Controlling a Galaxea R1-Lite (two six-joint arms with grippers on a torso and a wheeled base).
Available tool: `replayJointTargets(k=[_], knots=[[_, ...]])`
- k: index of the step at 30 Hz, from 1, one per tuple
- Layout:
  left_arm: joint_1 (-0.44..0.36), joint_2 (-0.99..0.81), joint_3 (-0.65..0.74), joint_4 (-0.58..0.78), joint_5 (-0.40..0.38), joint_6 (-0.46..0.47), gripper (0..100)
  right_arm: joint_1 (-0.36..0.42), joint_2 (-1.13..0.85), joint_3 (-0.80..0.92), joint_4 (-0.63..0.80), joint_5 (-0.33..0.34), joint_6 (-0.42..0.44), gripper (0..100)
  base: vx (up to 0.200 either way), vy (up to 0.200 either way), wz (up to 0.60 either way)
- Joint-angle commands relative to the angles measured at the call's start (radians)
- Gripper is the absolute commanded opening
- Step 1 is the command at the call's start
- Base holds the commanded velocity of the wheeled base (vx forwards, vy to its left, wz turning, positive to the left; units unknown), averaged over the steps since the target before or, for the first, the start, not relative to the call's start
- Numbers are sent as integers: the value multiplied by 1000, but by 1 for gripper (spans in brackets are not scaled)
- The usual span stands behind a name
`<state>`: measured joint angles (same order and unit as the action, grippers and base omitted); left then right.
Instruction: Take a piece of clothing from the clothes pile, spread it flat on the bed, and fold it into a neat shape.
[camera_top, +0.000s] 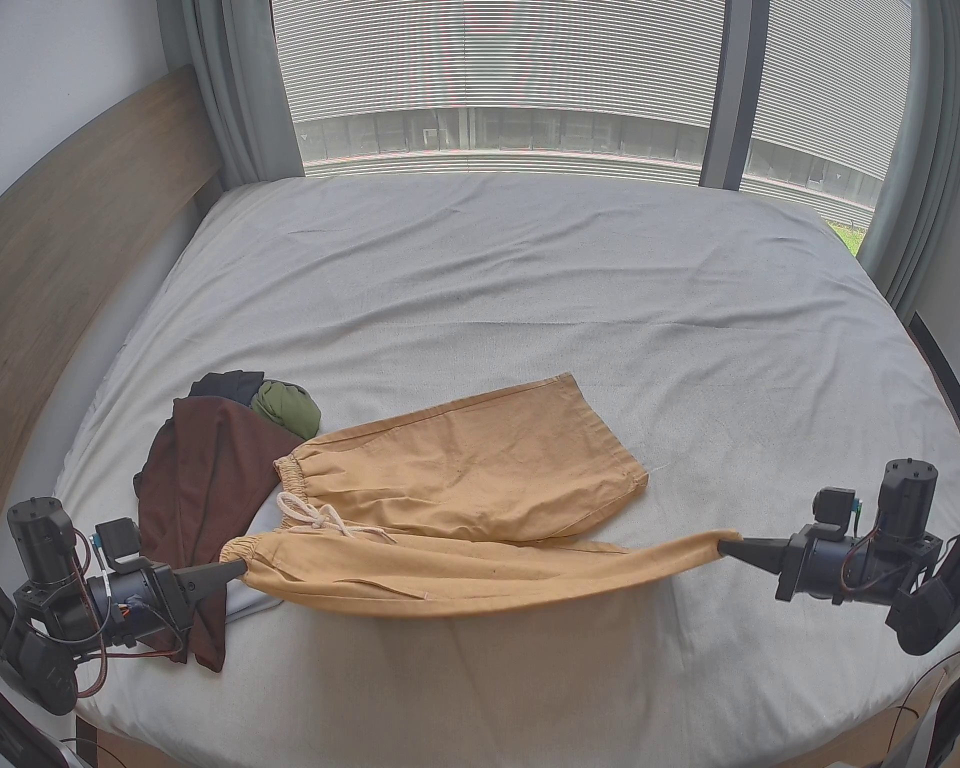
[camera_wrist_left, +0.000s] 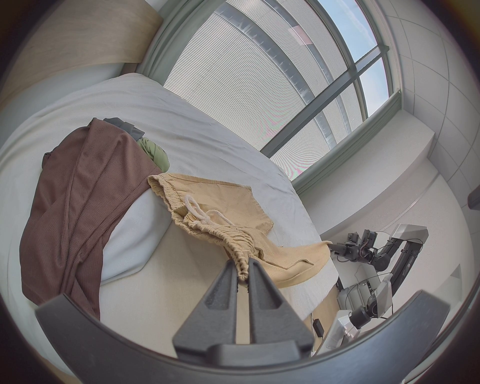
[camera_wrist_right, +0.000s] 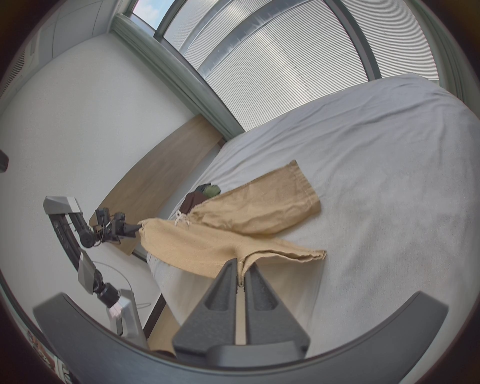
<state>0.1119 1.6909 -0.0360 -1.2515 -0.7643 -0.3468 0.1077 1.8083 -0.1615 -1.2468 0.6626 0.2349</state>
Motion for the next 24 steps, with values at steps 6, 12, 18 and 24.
replayJointTargets(k=[6, 12, 18, 24], knots=[[-3, 76, -76, -3, 40, -35, 0, -34, 14, -262, 107, -12, 90, 0, 0, 0, 0], [-3, 116, -130, -55, 49, -129, 0, -37, 43, -357, 132, -12, 127, 0, 0, 0, 0], [-6, 190, -160, -148, 95, -162, 0, -37, 83, -451, 164, -12, 138, 0, 0, 0, 0], [-8, 260, -173, -227, 108, -204, 0, -45, 100, -535, 248, -12, 138, 0, 0, 0, 0]])
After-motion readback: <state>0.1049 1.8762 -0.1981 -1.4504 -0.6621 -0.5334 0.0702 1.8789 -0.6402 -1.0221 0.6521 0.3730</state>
